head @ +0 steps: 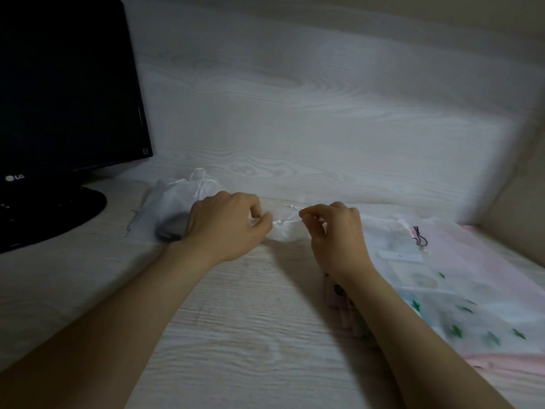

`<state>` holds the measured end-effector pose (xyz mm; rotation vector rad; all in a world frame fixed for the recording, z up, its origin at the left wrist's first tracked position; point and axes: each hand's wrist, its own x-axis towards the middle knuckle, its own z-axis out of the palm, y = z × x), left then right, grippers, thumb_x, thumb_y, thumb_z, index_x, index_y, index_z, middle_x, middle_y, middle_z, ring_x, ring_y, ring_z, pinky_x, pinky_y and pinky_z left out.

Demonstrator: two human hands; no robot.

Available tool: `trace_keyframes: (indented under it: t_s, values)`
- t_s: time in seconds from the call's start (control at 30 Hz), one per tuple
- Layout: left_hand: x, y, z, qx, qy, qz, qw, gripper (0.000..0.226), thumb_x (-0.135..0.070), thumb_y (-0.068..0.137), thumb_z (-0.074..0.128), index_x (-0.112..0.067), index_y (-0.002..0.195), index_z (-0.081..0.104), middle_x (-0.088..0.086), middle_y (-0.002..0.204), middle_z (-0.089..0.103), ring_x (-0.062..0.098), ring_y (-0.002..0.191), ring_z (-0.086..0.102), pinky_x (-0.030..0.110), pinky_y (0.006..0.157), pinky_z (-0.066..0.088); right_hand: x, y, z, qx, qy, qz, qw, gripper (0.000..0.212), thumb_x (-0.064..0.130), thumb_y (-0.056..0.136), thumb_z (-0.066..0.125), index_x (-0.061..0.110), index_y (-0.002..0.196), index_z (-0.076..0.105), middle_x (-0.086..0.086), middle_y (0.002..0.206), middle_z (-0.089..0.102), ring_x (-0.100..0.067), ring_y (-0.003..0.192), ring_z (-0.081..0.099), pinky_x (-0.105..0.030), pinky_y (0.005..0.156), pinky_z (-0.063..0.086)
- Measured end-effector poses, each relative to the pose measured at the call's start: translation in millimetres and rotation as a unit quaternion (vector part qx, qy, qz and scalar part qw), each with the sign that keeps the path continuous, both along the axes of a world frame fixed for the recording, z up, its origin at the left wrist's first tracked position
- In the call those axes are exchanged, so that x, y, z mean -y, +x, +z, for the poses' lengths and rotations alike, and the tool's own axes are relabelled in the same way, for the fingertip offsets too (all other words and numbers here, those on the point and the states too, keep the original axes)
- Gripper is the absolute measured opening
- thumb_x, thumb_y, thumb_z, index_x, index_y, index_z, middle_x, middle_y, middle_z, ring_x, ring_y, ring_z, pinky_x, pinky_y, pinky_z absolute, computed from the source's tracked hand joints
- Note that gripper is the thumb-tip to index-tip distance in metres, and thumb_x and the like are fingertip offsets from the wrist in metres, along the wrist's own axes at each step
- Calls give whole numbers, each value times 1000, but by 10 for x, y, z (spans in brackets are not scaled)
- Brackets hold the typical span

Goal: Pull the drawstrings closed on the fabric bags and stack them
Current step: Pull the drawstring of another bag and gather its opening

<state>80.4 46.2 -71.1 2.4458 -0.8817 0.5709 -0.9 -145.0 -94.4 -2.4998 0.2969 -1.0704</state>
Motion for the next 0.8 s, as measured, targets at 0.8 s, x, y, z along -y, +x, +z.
trace_keyframes:
  t_s: [0.8]
  values:
    - [52,54,16,31,-170,22,985,16,-30,113,35,-20,103,41,-1,76,61,21,67,57,39,58,42,-61,-38,45,-102,14,-73,992,24,21,102,49,29,98,71,9,100,70,-27,110,48,-37,84,20]
